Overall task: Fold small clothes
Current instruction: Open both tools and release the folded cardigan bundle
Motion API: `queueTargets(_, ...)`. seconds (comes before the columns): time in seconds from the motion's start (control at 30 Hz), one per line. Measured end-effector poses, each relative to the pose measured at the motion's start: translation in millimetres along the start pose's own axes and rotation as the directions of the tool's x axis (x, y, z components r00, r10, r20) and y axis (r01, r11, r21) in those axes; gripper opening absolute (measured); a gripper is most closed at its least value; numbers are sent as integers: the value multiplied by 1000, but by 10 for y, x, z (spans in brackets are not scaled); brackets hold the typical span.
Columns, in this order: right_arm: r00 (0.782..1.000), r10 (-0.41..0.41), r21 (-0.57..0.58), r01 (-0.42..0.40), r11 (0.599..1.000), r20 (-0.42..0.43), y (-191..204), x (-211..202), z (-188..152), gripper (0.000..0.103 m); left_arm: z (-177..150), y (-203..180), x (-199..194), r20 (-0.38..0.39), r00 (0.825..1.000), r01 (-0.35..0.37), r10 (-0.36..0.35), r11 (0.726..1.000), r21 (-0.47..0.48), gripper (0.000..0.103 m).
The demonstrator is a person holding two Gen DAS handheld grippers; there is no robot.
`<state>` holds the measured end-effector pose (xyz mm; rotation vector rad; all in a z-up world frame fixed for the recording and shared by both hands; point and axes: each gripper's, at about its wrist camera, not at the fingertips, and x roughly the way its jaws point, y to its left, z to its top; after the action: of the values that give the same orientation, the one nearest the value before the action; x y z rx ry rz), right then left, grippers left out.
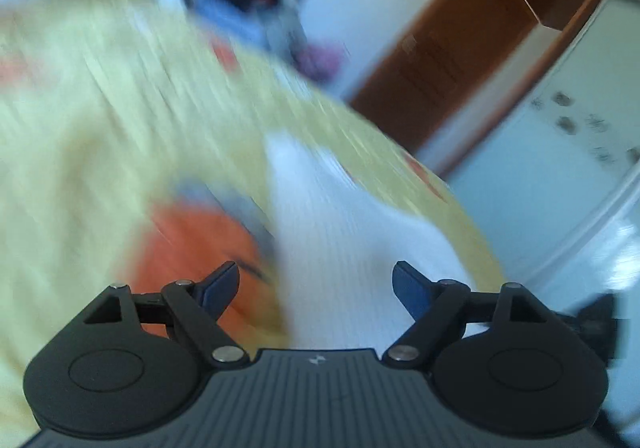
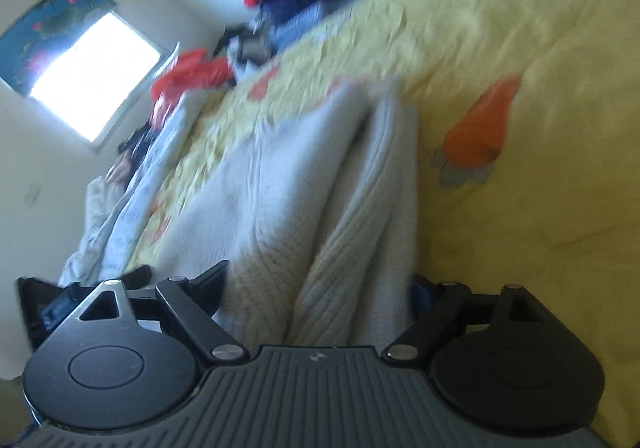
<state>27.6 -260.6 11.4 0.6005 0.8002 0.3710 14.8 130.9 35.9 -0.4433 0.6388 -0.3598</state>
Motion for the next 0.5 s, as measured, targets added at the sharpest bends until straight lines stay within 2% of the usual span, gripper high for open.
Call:
queueTargets(0.03, 999, -27, -22, 28, 999, 40, 51, -126, -9, 88, 48, -45, -121, 59, 993, -107, 103, 992, 65, 84)
queueTargets(0.07, 994, -65, -49, 69, 996, 88, 114, -224, -20, 88, 83, -135, -205, 113, 973, -216, 201, 966, 140, 84)
queueTargets(0.1, 984, -105, -92, 119, 989, 143, 201, -306, -43, 87, 97, -262, -247, 162, 952, -292, 261, 931, 219, 84)
queueTargets(0.13, 973, -132, -149, 162, 976, 190, 309, -368, -68, 87, 87, -395, -255, 201, 938, -331, 282, 902, 279, 84)
queueTargets(0.17, 961, -153, -210, 203, 956, 229, 440, -386, -90, 87, 59, -532, -233, 214, 937, -336, 278, 885, 323, 84)
queueTargets(0.23, 947, -169, -288, 249, 925, 274, 630, -325, -85, 87, -65, -798, -117, 195, 957, -275, 213, 877, 393, 84)
queueTargets(0.3, 953, -144, -348, 235, 908, 266, 772, -170, -20, 89, -230, -1024, 55, 143, 979, -198, 149, 874, 444, 84)
queueTargets(0.4, 971, -127, -348, 193, 917, 202, 875, 142, 169, 89, -426, -1213, 330, 41, 994, -110, 103, 872, 477, 84)
queueTargets(0.47, 977, -151, -356, 195, 914, 148, 868, 351, 266, 90, -565, -1243, 438, 57, 986, -166, 159, 855, 491, 86)
queueTargets(0.5, 977, -173, -380, 209, 901, 128, 886, 439, 250, 87, -598, -1238, 458, 67, 985, -171, 158, 857, 487, 86)
